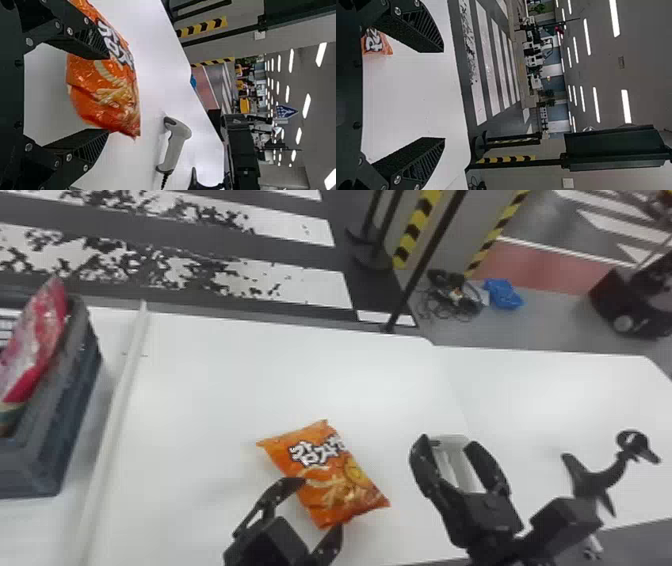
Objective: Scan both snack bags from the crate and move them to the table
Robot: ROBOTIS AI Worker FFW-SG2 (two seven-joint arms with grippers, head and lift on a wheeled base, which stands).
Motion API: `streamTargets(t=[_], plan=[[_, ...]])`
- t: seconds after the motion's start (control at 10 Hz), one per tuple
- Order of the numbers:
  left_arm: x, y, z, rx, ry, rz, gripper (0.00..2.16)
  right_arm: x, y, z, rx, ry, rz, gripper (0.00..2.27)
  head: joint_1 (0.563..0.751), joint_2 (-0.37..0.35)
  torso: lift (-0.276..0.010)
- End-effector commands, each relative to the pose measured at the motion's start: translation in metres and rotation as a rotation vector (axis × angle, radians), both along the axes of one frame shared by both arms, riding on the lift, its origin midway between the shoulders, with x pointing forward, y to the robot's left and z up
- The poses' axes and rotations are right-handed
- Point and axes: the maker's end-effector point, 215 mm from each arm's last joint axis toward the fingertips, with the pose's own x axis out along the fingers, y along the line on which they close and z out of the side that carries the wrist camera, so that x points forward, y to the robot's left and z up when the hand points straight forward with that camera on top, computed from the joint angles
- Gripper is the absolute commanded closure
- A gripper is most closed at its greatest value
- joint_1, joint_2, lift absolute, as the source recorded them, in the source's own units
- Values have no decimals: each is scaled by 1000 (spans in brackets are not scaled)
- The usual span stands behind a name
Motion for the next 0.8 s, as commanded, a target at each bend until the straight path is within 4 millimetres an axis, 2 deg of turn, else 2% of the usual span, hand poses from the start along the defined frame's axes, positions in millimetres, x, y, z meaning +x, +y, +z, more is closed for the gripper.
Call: streamTargets(t=[0.0, 0.1, 0.3, 0.5, 0.6, 0.7], plan=[[2, 20, 16, -30, -12, 29, 66, 0, -6, -1, -43, 7, 9, 134, 695, -350, -87], [4, 34, 28, -69, -17, 53, 66, 0, -7, -3, -48, 9, 23, 134, 695, -350, -87], [11, 65, 55, -123, -55, 98, 66, -3, 11, -6, -55, 10, 134, 157, 695, -350, -87], [34, 121, 89, -207, -136, 222, 66, -5, 20, -12, -55, 20, 184, 161, 695, -350, -87], [48, 154, 98, -237, -163, 321, 66, -6, 31, -21, -81, 39, 230, 161, 695, -350, -87], [55, 181, 98, -247, -166, 408, 66, -7, 45, -29, -122, 52, 267, 161, 695, -350, -87]])
